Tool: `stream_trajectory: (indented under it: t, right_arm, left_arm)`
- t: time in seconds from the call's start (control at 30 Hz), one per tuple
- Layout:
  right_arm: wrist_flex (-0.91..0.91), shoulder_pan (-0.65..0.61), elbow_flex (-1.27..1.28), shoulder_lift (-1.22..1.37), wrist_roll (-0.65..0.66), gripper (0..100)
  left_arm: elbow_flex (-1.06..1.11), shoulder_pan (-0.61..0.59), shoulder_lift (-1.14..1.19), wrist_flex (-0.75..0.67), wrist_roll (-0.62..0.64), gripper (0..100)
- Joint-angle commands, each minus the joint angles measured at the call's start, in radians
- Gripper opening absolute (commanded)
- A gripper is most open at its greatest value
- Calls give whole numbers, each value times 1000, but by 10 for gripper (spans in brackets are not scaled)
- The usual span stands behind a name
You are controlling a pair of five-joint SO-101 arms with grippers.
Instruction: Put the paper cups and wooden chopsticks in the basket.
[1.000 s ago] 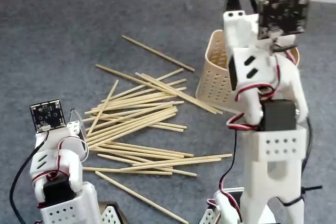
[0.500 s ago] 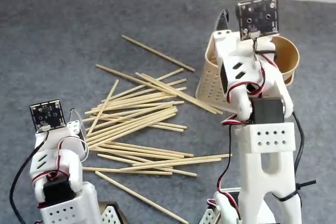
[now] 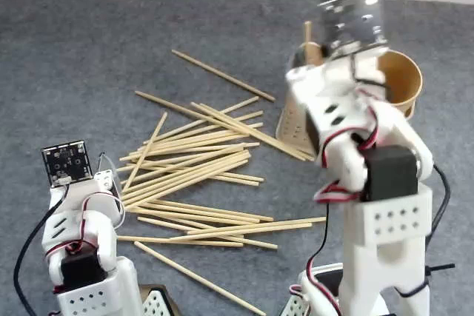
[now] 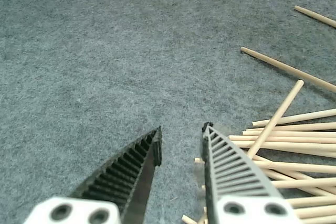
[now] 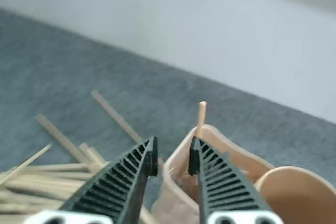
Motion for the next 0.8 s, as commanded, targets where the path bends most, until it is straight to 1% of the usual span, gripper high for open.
stream_trajectory:
  t: [0.0, 0.17, 0.43, 0.6, 0.77]
  right_arm:
    - [134, -85, -104, -13, -8, 112]
    - [234, -171, -108, -13, -84, 112]
    - [341, -311, -77, -4, -83, 112]
    - [321, -390, 58, -2, -83, 112]
    - [163, -446, 288, -1, -63, 112]
  left_arm:
    - [-7, -7, -12, -18, 6, 140]
    - [-7, -7, -12, -18, 6, 140]
    - [-7, -7, -12, -18, 6, 140]
    - [-7, -7, -12, -18, 6, 140]
    - [-7, -8, -12, -18, 6, 140]
